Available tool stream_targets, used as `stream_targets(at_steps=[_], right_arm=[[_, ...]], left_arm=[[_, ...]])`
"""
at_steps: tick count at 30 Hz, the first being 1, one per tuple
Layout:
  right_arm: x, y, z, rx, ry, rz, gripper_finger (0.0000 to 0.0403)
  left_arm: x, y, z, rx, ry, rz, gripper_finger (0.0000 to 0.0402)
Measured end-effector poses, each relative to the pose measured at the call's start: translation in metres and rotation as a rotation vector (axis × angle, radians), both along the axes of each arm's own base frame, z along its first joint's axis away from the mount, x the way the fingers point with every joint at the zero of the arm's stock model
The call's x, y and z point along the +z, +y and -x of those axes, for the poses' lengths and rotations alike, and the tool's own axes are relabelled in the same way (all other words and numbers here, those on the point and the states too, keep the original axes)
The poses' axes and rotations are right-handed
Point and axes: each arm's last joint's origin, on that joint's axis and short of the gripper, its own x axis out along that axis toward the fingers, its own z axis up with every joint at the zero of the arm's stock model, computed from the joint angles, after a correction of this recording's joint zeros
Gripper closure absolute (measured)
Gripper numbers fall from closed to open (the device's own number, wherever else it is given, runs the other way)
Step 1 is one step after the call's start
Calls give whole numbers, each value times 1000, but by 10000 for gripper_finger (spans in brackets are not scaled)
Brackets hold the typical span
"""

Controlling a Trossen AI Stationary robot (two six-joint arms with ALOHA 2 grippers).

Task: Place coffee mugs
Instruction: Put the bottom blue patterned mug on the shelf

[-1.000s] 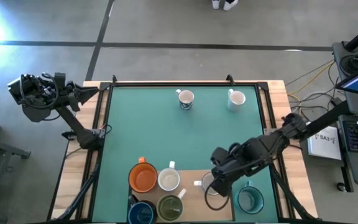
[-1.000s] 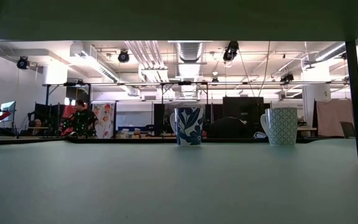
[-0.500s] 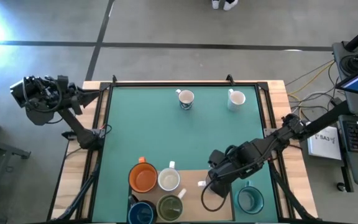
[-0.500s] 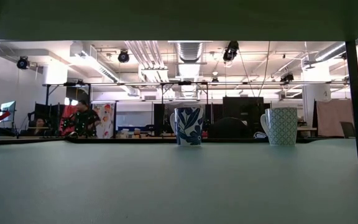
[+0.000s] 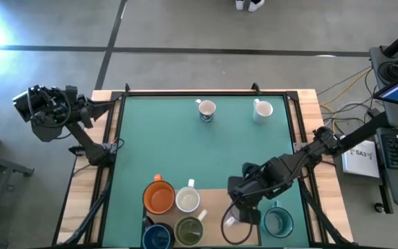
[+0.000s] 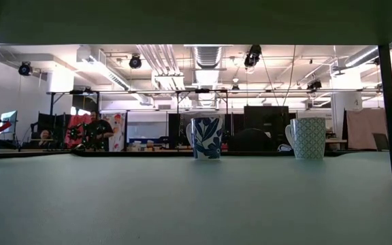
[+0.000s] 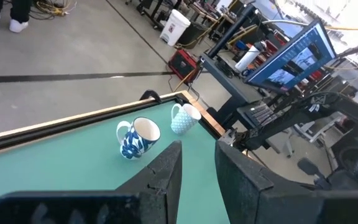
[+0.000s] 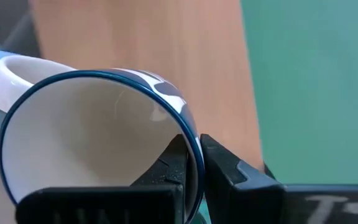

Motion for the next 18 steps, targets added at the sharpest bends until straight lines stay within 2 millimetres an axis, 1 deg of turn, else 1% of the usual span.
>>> stream_targets(at_steps=[4,8,13,18], right_arm=[[2,2,-8,5,-78,-28,386],[2,1,-9,7,-98,-4,386],[0,1,-9,56,-109,31,386],[-1,2,-11,79,-133,30,381]], left_arm=[[0,0,0,5,-9,16,322],[0,0,0,10,-19,36,322],[0,0,0,13,-25,47,322],[0,0,0,17,-33,62,322]])
